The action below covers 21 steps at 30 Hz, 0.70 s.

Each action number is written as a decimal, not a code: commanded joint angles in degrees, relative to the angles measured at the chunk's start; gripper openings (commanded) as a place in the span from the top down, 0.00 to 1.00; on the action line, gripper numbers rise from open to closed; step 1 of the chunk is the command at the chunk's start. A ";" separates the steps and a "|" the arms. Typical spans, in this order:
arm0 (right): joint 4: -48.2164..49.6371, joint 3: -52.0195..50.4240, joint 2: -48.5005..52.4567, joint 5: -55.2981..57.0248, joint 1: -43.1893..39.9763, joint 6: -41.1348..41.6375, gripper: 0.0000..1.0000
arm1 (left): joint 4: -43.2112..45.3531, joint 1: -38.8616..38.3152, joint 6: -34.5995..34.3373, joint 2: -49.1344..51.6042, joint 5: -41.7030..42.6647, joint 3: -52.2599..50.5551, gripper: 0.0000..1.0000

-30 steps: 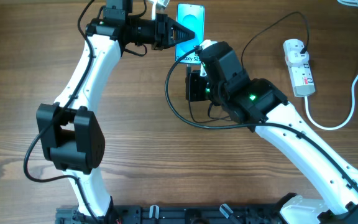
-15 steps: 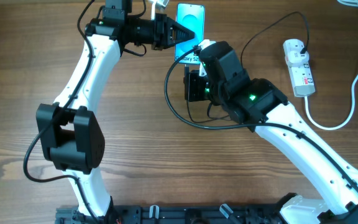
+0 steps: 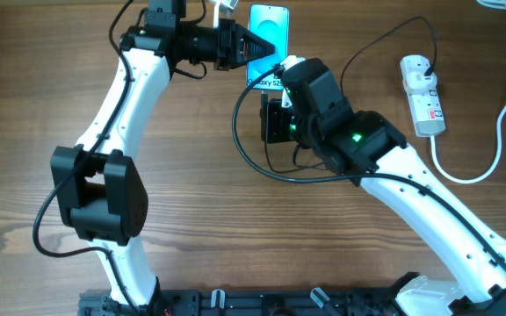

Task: Plug charger to phone and switch on socket
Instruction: 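Push the USB-C plug into the phone's port with the right gripper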

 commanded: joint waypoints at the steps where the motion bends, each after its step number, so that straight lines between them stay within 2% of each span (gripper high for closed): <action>1: 0.68 0.02 0.57 2.10 -0.74 -0.63 0.96 | 0.20 0.48 0.92 -1.20 3.10 0.50 0.96; 14: 2.25 0.02 0.57 2.93 -0.74 -0.44 0.96 | 0.20 0.42 0.98 -1.20 5.03 0.50 0.96; 21: 3.78 0.20 0.55 2.93 -0.74 -0.13 0.96 | -1.05 0.42 5.64 -1.20 5.20 0.50 0.96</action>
